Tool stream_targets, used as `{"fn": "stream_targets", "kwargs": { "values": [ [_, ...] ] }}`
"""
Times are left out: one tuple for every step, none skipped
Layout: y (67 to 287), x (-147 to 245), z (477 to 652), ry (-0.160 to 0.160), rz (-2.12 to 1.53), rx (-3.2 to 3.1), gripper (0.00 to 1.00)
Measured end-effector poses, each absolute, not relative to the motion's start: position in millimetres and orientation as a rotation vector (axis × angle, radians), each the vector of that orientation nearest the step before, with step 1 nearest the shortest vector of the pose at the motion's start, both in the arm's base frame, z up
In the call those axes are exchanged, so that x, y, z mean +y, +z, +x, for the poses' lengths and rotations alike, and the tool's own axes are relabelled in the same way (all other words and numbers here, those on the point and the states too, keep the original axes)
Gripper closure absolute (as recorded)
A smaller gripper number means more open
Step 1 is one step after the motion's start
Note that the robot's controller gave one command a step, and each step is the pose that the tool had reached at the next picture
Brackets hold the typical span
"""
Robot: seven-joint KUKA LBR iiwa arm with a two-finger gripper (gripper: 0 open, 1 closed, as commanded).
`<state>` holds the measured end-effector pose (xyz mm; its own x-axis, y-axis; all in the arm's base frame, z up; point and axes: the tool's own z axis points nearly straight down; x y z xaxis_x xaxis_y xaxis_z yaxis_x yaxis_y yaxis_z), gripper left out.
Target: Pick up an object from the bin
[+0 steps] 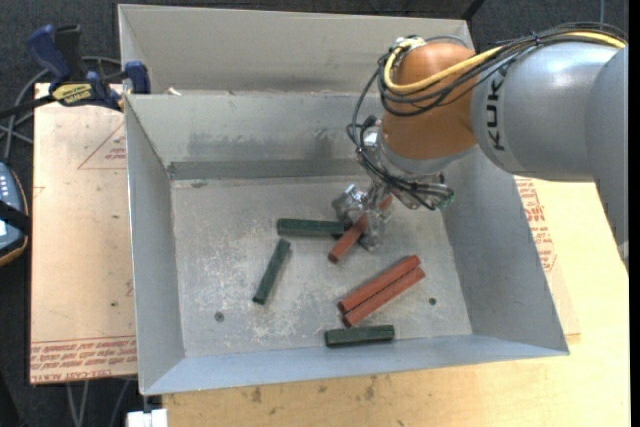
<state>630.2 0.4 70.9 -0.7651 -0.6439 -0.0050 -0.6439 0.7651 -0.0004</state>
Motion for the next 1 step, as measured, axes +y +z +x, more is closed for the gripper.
{"fn": "stream_targets", "kwargs": {
  "values": [
    [218.5,31.1,636.8,-0.004,-1.545,2.723,1.00]
  ]
}}
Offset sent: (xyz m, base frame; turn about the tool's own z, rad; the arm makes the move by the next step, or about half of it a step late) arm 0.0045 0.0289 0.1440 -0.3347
